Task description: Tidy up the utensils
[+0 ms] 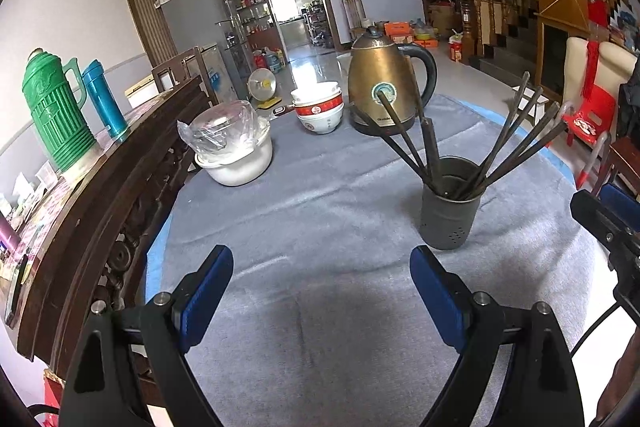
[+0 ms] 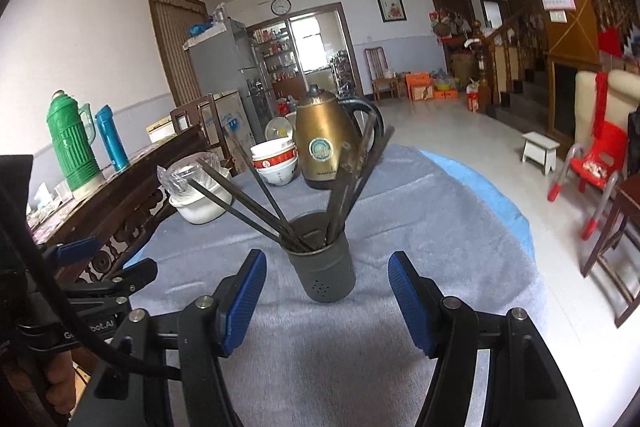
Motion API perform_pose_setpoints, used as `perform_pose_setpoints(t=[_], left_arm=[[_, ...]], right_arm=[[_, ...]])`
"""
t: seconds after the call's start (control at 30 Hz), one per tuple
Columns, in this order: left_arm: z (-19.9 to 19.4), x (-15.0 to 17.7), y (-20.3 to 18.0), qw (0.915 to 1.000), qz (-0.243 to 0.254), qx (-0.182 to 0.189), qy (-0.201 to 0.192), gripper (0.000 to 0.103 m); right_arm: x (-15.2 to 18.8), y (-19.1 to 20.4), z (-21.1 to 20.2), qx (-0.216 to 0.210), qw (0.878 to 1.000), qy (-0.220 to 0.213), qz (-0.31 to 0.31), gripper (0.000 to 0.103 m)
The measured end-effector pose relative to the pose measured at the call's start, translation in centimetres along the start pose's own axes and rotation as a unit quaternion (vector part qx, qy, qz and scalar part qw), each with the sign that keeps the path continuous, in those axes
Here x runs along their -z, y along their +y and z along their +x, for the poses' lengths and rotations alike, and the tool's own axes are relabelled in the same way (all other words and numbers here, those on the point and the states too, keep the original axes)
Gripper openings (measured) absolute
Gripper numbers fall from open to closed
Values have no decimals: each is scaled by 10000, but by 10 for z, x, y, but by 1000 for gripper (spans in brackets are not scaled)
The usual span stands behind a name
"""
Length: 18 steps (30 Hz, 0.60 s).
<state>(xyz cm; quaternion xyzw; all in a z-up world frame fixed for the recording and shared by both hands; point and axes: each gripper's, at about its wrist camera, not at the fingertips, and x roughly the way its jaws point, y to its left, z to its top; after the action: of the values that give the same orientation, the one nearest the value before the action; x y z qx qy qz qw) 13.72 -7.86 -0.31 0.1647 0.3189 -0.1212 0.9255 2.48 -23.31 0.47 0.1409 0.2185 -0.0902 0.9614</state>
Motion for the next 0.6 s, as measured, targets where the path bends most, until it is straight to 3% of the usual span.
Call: perform_pose_setpoints(t=[0.6], left_arm=[[-3,1,10,9998,-198,34,-44,90]], right_arm=[[-1,14,-3,41,9997,46,-244,68]])
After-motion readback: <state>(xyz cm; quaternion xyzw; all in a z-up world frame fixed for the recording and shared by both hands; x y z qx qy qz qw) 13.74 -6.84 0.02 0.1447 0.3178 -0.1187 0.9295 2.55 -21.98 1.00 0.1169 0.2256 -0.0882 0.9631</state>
